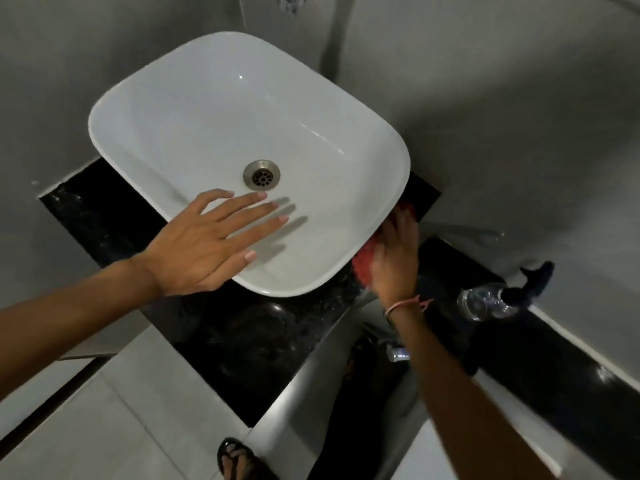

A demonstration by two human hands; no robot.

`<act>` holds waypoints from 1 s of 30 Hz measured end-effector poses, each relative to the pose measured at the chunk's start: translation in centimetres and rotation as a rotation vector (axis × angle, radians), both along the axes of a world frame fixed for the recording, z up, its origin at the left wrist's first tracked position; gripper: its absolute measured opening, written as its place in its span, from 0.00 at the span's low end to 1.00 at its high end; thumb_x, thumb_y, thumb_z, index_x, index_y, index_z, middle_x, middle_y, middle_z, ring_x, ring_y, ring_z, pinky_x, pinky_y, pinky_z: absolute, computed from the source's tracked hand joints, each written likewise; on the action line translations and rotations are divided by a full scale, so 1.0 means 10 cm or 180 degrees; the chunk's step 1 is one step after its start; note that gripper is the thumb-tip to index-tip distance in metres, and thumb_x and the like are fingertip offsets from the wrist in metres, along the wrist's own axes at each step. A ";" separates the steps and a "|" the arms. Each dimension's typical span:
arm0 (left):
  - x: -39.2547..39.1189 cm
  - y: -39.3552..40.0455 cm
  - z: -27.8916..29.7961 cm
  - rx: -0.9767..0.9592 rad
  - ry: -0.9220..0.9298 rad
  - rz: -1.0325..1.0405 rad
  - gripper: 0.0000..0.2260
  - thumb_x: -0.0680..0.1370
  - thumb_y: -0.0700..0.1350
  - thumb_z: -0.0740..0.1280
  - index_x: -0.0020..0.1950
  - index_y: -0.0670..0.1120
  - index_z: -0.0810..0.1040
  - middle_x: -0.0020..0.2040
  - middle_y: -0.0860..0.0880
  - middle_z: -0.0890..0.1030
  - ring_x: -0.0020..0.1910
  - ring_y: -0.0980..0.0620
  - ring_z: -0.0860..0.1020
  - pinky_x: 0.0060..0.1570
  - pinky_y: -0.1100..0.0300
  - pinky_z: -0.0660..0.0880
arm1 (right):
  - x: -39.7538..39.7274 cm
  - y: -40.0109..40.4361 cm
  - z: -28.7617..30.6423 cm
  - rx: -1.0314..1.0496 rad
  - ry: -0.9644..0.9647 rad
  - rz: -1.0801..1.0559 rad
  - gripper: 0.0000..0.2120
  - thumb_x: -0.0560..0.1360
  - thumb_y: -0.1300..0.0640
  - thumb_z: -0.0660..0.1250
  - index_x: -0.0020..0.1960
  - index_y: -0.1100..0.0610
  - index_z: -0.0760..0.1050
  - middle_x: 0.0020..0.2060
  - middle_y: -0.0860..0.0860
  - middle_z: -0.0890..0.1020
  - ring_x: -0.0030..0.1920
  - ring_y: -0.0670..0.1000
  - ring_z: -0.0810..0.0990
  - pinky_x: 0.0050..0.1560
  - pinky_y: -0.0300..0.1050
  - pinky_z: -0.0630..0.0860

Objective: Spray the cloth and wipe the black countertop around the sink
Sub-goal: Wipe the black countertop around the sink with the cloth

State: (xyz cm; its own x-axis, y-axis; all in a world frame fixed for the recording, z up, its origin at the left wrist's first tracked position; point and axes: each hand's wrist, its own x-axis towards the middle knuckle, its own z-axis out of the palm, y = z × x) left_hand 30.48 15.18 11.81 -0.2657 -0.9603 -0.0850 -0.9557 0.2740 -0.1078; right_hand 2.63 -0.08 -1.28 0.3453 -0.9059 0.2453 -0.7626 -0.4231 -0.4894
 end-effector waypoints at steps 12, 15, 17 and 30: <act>0.08 -0.09 -0.03 -0.0233 -0.0187 -0.0477 0.27 0.84 0.54 0.45 0.83 0.49 0.52 0.83 0.45 0.59 0.82 0.45 0.57 0.76 0.35 0.59 | 0.30 1.16 0.00 0.0500 -0.0366 -0.0226 0.29 0.78 0.57 0.53 0.77 0.63 0.67 0.78 0.62 0.68 0.81 0.61 0.60 0.83 0.58 0.54; 0.06 -0.09 -0.05 -0.0251 -0.0156 -0.0423 0.27 0.84 0.53 0.45 0.82 0.49 0.54 0.82 0.45 0.62 0.82 0.45 0.58 0.76 0.36 0.60 | 0.12 0.15 0.05 0.0342 -0.0135 -0.0291 0.26 0.79 0.59 0.57 0.76 0.66 0.68 0.77 0.66 0.68 0.80 0.66 0.62 0.82 0.60 0.56; 0.07 -0.09 -0.06 -0.0263 -0.0145 -0.0419 0.26 0.84 0.53 0.46 0.82 0.48 0.55 0.81 0.45 0.64 0.82 0.44 0.58 0.76 0.36 0.60 | 0.03 -0.47 0.06 0.0225 0.0081 -0.0350 0.24 0.80 0.63 0.60 0.75 0.66 0.69 0.76 0.66 0.69 0.79 0.66 0.64 0.82 0.59 0.57; 0.04 -0.06 -0.17 -0.0533 -0.0150 -0.0245 0.26 0.84 0.53 0.42 0.83 0.50 0.49 0.81 0.47 0.64 0.82 0.46 0.57 0.77 0.39 0.59 | 0.15 0.37 0.03 -0.0024 0.0184 -0.0062 0.22 0.76 0.63 0.64 0.70 0.66 0.75 0.70 0.61 0.78 0.75 0.62 0.72 0.79 0.59 0.64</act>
State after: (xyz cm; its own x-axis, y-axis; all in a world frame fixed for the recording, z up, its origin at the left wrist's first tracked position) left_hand 30.92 14.54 10.12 -0.3384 -0.9391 0.0602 -0.9254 0.3206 -0.2022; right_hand 4.16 3.61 -0.99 0.3413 -0.9108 0.2323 -0.7975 -0.4114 -0.4412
